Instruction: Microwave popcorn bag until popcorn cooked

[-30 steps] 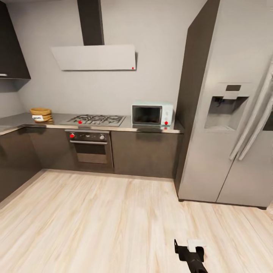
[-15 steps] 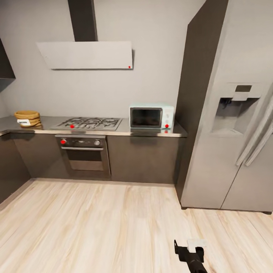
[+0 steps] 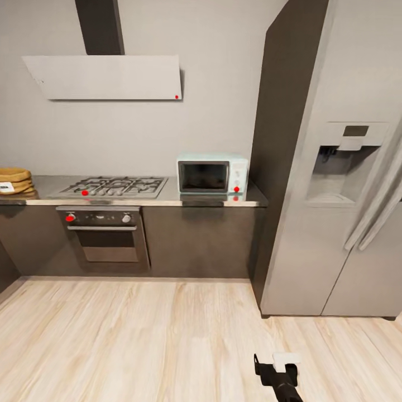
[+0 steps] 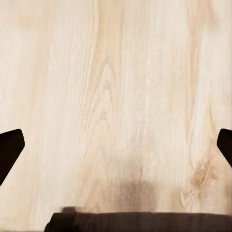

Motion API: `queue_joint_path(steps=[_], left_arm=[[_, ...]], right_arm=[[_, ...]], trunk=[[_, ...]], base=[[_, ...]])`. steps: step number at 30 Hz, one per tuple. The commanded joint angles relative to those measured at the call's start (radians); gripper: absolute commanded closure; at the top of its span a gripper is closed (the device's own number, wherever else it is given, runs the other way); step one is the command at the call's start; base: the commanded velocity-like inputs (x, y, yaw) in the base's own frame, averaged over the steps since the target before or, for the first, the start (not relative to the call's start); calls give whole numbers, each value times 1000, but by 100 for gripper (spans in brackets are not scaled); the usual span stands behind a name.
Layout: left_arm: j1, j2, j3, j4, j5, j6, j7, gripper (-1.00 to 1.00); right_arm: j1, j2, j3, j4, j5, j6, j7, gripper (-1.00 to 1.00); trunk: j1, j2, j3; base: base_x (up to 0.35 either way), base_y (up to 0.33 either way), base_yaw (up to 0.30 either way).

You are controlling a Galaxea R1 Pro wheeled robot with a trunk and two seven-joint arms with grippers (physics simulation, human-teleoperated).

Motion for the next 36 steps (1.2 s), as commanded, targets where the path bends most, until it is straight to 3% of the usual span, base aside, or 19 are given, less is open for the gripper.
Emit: queue_joint_path(steps=[1,31,36], left_arm=[[3,-1,5,1,2,-4,0,-100],[2,0,11,1,4,0,0,-100],[3,1,15,2,4,4,1,-100]], right_arm=[[-1,-1,8,1,-1,-2,-7,-100],[-1,0,12,-7,-4,-2,-4,-100],[1,37,86,-5,-2,-1,-6,-100]], trunk=[[0,0,-1],[0,0,-1],[0,0,-1]], base=[[178,-8,0],[338,-34,0],[343,-110,0]])
